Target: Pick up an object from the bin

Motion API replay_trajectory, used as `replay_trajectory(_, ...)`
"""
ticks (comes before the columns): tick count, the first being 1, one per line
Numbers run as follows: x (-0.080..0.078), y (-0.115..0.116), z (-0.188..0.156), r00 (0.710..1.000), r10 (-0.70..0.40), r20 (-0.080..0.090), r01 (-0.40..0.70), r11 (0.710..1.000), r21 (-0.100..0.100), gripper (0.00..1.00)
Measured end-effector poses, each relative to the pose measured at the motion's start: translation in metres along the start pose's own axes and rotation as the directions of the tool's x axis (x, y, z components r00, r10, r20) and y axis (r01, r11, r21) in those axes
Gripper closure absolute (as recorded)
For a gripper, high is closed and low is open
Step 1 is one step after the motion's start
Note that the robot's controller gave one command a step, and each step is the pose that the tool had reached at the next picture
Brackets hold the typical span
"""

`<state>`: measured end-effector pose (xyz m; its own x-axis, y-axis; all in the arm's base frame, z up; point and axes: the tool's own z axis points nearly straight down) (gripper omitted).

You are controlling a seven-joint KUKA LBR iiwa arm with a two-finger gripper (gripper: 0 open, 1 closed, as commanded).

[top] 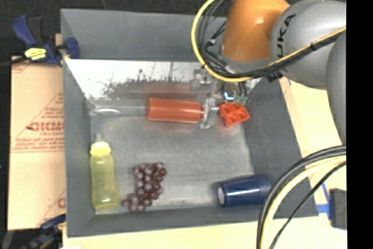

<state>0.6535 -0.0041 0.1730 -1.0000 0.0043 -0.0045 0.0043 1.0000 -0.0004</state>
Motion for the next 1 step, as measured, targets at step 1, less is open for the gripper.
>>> replay_trajectory(1,0.0,0.0,0.0,1.0,0.0,0.0,0.0,1.0,0.0,0.0)
